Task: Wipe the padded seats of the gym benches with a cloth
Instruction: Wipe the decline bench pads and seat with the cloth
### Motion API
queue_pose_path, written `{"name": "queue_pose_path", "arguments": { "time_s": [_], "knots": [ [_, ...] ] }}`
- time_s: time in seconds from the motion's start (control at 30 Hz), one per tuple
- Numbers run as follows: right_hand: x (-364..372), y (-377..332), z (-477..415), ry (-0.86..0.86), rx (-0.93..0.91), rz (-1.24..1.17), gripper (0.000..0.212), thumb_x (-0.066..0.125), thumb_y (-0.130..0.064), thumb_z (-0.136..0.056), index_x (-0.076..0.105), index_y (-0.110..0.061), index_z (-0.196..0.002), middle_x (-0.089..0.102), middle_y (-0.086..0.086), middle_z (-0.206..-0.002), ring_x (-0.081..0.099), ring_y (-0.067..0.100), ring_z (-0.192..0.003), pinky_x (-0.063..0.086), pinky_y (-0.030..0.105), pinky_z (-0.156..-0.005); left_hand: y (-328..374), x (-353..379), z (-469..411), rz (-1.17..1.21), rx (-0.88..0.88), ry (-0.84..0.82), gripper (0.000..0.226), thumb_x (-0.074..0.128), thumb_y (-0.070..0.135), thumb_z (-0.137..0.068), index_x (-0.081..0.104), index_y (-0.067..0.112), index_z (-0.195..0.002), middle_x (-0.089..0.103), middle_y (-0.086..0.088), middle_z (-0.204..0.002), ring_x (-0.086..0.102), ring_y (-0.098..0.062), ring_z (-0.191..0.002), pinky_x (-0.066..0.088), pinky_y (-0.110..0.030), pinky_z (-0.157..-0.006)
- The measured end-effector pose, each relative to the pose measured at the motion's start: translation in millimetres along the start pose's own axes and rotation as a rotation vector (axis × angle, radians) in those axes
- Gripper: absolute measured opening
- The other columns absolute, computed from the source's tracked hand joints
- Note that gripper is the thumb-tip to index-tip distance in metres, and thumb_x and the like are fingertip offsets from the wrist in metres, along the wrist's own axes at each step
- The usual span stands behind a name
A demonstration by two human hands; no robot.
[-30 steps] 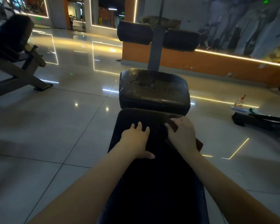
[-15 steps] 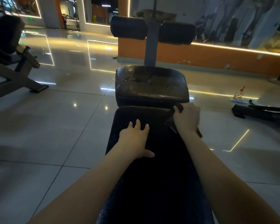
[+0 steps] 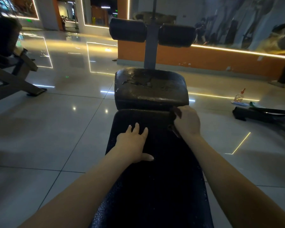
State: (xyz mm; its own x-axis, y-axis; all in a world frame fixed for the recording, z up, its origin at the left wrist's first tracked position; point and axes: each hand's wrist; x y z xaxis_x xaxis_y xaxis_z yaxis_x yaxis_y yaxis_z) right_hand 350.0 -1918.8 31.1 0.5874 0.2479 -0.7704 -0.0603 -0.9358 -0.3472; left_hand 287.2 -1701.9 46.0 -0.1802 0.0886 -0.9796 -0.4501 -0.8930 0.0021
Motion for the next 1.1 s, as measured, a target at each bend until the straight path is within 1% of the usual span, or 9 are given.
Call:
{"name": "queue_pose_path", "arguments": {
  "time_s": [0.2,0.43,0.57,0.67,0.77,0.83,0.9,1.0,1.1],
  "knots": [
    [4,-15,3,0.073,0.168,-0.053,0.012,0.054,-0.014,-0.094,0.066,-0.012,-0.093,0.052,0.001,-0.088,0.057,0.022,-0.086,0.037,0.029,-0.07,2,-1,-1,0.002,-0.004,-0.008,0.106,0.056,0.067,-0.085,-0.009,0.023,-0.156,-0.013,-0.012,-0.163,-0.003,-0.035,-0.15,0.032,-0.051,-0.112],
    [13,-49,35,-0.059,-0.316,-0.168,0.023,0.056,-0.018,-0.097,0.069,-0.016,-0.116,0.065,0.001,-0.111,0.062,0.014,-0.1,0.05,0.027,-0.089,2,1,0,0.012,-0.027,-0.017,0.105,0.056,0.068,-0.085,-0.01,0.026,-0.156,-0.014,-0.009,-0.163,-0.005,-0.032,-0.151,0.032,-0.052,-0.112],
    [6,-20,11,0.0,-0.088,-0.166,0.017,0.054,-0.012,-0.094,0.07,-0.015,-0.099,0.061,0.005,-0.103,0.059,0.022,-0.089,0.04,0.028,-0.073,0,1,0,0.018,-0.023,-0.012,0.105,0.056,0.068,-0.084,-0.01,0.027,-0.156,-0.014,-0.008,-0.163,-0.005,-0.031,-0.151,0.032,-0.052,-0.112],
    [10,-19,-1,0.05,0.079,-0.138,0.015,0.055,-0.014,-0.093,0.07,-0.012,-0.095,0.059,0.006,-0.101,0.051,0.018,-0.084,0.036,0.027,-0.072,1,1,0,0.017,-0.022,-0.007,0.105,0.055,0.069,-0.084,-0.01,0.028,-0.156,-0.014,-0.007,-0.163,-0.005,-0.031,-0.151,0.033,-0.053,-0.112],
    [13,-21,-4,0.093,0.187,-0.132,0.014,0.058,-0.015,-0.093,0.07,-0.011,-0.096,0.059,0.006,-0.1,0.056,0.022,-0.092,0.042,0.029,-0.073,2,1,0,0.018,-0.031,-0.018,0.105,0.056,0.068,-0.084,-0.01,0.028,-0.156,-0.015,-0.007,-0.163,-0.005,-0.03,-0.151,0.032,-0.052,-0.112],
    [13,-27,5,0.084,0.098,-0.086,0.014,0.056,-0.014,-0.094,0.07,-0.012,-0.095,0.06,0.006,-0.1,0.057,0.023,-0.095,0.045,0.03,-0.075,2,0,0,0.01,-0.033,-0.024,0.105,0.056,0.067,-0.085,-0.011,0.027,-0.156,-0.015,-0.008,-0.163,-0.005,-0.031,-0.151,0.032,-0.052,-0.112],
    [10,-28,14,-0.001,-0.161,-0.08,0.015,0.056,-0.019,-0.095,0.07,-0.016,-0.098,0.062,0.003,-0.102,0.058,0.019,-0.096,0.044,0.027,-0.079,4,-1,0,-0.005,-0.036,-0.034,0.106,0.056,0.067,-0.085,-0.011,0.025,-0.156,-0.015,-0.01,-0.163,-0.005,-0.033,-0.15,0.032,-0.052,-0.112],
    [1,-23,21,-0.153,-0.472,-0.134,0.022,0.059,-0.024,-0.096,0.071,-0.02,-0.114,0.066,-0.003,-0.113,0.059,0.01,-0.104,0.034,0.009,-0.087,5,-3,-1,-0.017,-0.036,-0.04,0.106,0.056,0.067,-0.086,-0.012,0.024,-0.156,-0.015,-0.011,-0.163,-0.005,-0.034,-0.15,0.032,-0.053,-0.111],
    [4,-16,13,-0.082,-0.387,-0.165,0.025,0.059,-0.012,-0.092,0.072,-0.017,-0.113,0.068,-0.001,-0.113,0.061,0.014,-0.105,0.038,0.015,-0.089,4,-3,0,-0.009,-0.037,-0.057,0.106,0.055,0.067,-0.086,-0.013,0.025,-0.156,-0.017,-0.01,-0.163,-0.007,-0.033,-0.15,0.032,-0.054,-0.111]
  ]
}}
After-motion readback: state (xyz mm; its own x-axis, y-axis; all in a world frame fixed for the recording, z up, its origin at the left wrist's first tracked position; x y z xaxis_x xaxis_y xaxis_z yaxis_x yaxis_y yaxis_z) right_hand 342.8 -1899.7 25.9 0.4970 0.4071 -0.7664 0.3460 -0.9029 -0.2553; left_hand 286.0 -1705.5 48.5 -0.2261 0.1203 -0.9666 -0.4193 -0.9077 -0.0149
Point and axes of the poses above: each hand's wrist, its own z-axis away from the middle knuckle, its own x-axis out of the palm, y = z × x
